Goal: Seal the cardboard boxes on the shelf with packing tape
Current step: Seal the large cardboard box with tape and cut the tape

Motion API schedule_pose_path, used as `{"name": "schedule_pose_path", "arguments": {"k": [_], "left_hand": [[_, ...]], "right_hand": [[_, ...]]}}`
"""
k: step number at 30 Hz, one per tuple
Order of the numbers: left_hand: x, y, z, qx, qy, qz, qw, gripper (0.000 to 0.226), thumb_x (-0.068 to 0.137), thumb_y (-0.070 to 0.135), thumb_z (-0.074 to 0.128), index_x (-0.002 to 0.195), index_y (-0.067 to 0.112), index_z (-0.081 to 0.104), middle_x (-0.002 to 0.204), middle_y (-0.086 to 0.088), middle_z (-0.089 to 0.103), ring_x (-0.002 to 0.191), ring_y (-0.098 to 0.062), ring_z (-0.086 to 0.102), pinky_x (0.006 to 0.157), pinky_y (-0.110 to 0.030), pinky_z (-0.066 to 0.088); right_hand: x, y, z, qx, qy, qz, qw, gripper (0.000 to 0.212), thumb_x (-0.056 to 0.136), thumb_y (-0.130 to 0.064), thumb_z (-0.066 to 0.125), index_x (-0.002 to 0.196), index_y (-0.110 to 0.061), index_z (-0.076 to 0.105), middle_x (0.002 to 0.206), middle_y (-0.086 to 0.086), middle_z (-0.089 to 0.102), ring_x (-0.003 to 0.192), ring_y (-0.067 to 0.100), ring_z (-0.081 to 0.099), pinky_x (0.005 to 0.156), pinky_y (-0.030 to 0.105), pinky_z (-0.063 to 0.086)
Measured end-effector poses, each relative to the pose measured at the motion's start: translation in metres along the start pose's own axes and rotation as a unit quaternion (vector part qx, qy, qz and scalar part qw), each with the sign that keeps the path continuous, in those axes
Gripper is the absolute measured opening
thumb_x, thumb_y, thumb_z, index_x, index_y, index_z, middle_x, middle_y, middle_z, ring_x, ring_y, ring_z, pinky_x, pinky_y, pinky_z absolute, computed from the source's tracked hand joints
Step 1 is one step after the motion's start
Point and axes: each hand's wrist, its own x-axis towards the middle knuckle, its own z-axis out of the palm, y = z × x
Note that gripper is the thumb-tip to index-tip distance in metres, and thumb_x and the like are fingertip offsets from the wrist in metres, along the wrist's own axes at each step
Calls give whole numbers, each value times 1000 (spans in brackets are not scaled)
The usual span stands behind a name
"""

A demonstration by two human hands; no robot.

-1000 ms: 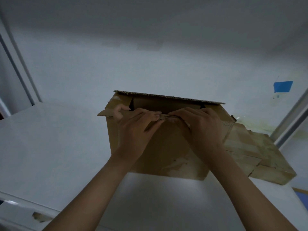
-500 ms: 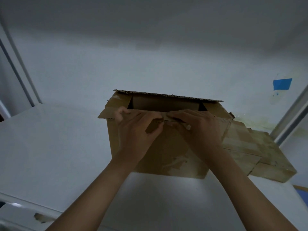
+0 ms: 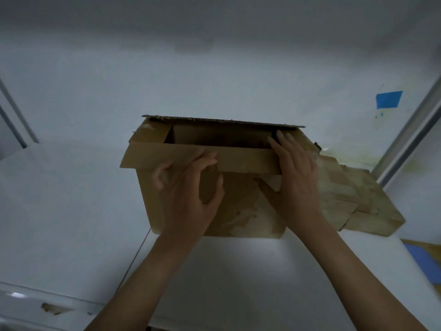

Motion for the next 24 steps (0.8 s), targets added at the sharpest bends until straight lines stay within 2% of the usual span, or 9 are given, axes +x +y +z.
{"name": "schedule_pose_path", "arguments": {"k": [5,7,9,13,14,16,19,21,24], "left_hand": [[-32,27,2,-95,23,26,995,31,88,5,67,116,13,55,132,-5,61,133,-24,51,109,-56,30],[-45,38,6,-141,20,-25,989,29,89,2,65,116,8,58,126,-9,64,125,-25,56,108,-47,37],[-61,49,9,-196,-41,-109,974,22,90,3,64,111,6,63,118,-5,68,114,-17,61,101,-28,44],[-105,63,12,-288,-308,-187,887,18,87,9,61,100,18,69,102,17,71,102,2,63,88,-16,48],[-117,64,12,-289,-374,-167,865,21,87,10,60,101,22,70,104,18,71,104,3,63,90,-18,48],[-143,64,15,-248,-470,-108,840,31,89,13,57,112,29,69,118,16,70,118,-1,60,99,-28,49],[-178,58,19,-202,-525,-74,824,42,93,21,56,134,33,59,142,11,56,138,-6,41,113,-20,34],[-192,51,19,-207,-525,-53,824,45,92,28,58,137,31,58,146,15,49,138,5,30,114,-15,25],[-208,39,23,-193,-513,44,835,50,85,39,58,132,23,64,140,9,58,134,4,40,113,-28,37]], "right_hand": [[-27,0,-24,85,84,42,992,78,80,-27,77,141,1,38,147,20,39,138,30,36,113,44,30],[-48,-2,-35,107,107,55,987,66,81,-16,75,134,6,44,135,19,47,125,32,46,105,41,39],[-71,-7,-44,159,78,128,976,53,85,-11,71,130,-1,47,120,9,55,107,22,56,89,33,48],[-127,1,-43,161,-195,292,922,16,91,-20,61,105,-20,53,76,-3,66,67,13,65,64,38,56],[-140,5,-42,163,-273,326,890,9,93,-23,59,96,-16,56,69,2,68,61,18,67,63,40,58],[-163,8,-43,221,-372,413,801,24,98,-24,55,84,-6,62,62,13,69,56,29,69,61,39,60],[-191,3,-45,258,-422,476,728,38,101,-23,50,77,1,65,61,19,68,58,35,70,58,40,61],[-202,-1,-44,240,-471,482,699,43,102,-26,48,73,1,65,60,17,68,61,33,71,60,38,61],[-204,-4,-44,168,-586,498,616,57,103,-38,41,71,1,69,66,12,72,68,25,74,65,31,61]]}}
